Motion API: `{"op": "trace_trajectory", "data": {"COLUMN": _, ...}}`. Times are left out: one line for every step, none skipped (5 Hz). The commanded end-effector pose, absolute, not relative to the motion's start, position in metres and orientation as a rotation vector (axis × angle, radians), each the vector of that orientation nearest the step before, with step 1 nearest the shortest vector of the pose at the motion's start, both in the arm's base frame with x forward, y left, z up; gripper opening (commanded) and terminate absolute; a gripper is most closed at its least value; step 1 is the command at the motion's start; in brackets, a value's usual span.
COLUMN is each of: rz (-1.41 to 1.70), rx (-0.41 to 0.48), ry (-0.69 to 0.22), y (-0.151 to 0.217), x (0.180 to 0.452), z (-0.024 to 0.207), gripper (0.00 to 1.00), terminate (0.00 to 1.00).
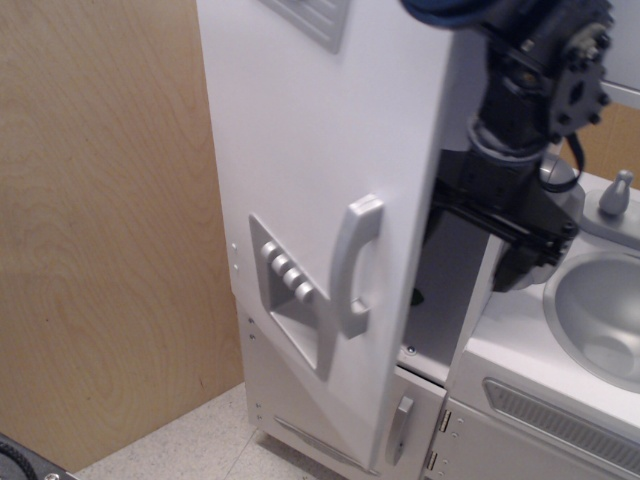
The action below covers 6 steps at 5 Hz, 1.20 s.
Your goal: Open fridge
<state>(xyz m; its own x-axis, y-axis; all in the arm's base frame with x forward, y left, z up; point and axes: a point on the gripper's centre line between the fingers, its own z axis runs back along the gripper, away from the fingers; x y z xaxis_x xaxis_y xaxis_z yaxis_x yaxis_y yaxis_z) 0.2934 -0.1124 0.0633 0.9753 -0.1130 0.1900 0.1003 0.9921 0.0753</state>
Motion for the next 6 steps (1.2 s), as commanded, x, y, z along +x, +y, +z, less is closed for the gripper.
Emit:
{"op": "trace_trajectory", "data": {"rz": -0.145, "rx": 0.079, "ry": -0.202, "y": -0.081, "x": 0.240, "z": 0.080, "gripper": 1.00, "terminate": 0.00}}
{"op": "trace_trajectory", "data": {"rz": -0.125, "rx": 0.070, "ry": -0.182, "y": -0.051, "x": 0.215, "z": 0.084, "gripper": 1.00, "terminate": 0.00}}
{"op": "trace_trajectory", "data": {"rz": -0.122, "rx": 0.090, "ry": -0.192, "y": -0.026, "x": 0.191, "z": 0.089, "gripper": 1.00, "terminate": 0.00}}
{"op": "trace_trajectory", "data": {"rz": -0.126, "rx": 0.118, "ry": -0.208, "y": 0.002, "x": 0.181, "z": 0.089, "gripper": 1.00, "terminate": 0.00}}
{"op": "trace_trajectory", "data": {"rz": -0.109, "rx": 0.143, "ry": -0.234, "y": 0.027, "x": 0.184, "z": 0.088, "gripper": 1.00, "terminate": 0.00}}
{"op": "trace_trajectory", "data": {"rz": -0.126, "rx": 0.158, "ry": -0.252, "y": 0.049, "x": 0.188, "z": 0.088, "gripper": 1.00, "terminate": 0.00}}
